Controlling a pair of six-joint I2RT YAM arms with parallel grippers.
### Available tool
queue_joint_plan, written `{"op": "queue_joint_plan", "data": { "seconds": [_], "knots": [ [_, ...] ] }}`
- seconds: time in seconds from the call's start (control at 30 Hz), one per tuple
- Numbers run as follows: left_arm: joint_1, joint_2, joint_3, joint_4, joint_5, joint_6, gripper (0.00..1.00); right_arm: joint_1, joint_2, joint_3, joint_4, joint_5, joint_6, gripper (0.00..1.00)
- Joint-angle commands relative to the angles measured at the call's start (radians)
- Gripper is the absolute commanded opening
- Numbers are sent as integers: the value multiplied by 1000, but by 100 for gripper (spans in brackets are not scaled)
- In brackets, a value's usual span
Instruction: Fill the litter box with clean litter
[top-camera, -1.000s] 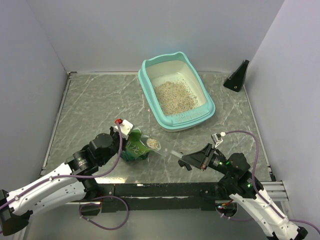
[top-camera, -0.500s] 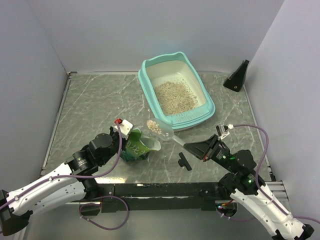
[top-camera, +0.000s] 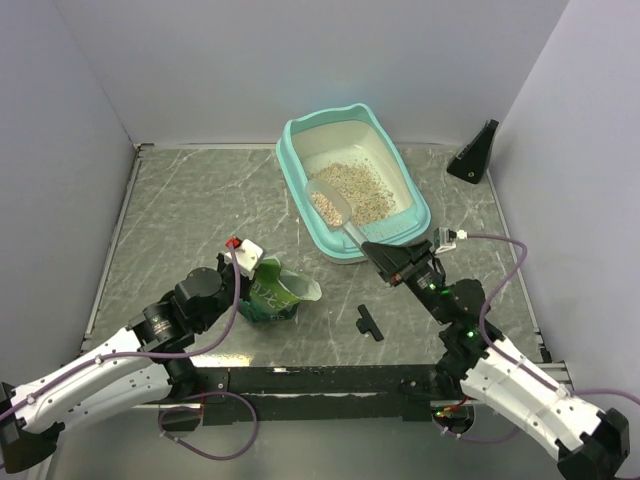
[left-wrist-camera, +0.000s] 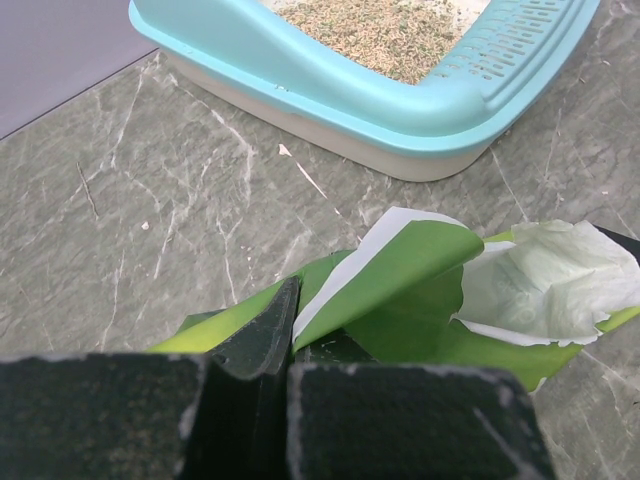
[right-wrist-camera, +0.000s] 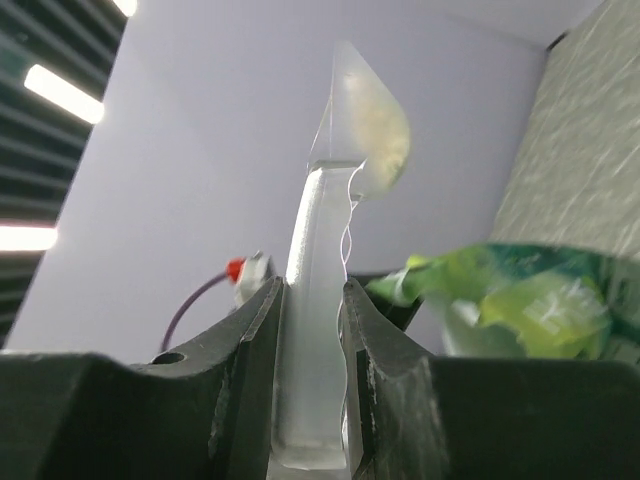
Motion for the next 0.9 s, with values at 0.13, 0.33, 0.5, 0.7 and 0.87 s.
{"op": "queue_joint_plan", "data": {
  "seconds": [0.13, 0.33, 0.5, 0.7, 0.87],
  "knots": [
    [2, -14, 1, 21, -1, -7, 1, -21, 173, 77, 116, 235, -90, 0],
    [3, -17, 4, 17, 0, -8, 1, -70, 302, 224, -115, 357, -208, 0],
    [2, -28, 7, 15, 0, -8, 1, -182, 496, 499, -395, 333, -360, 0],
    [3, -47, 12, 10, 2, -8, 1, -243, 750, 760, -678, 333, -608, 0],
    [3, -63, 15, 9, -3, -13, 1, -262, 987, 1058, -925, 298, -865, 0]
  ]
}}
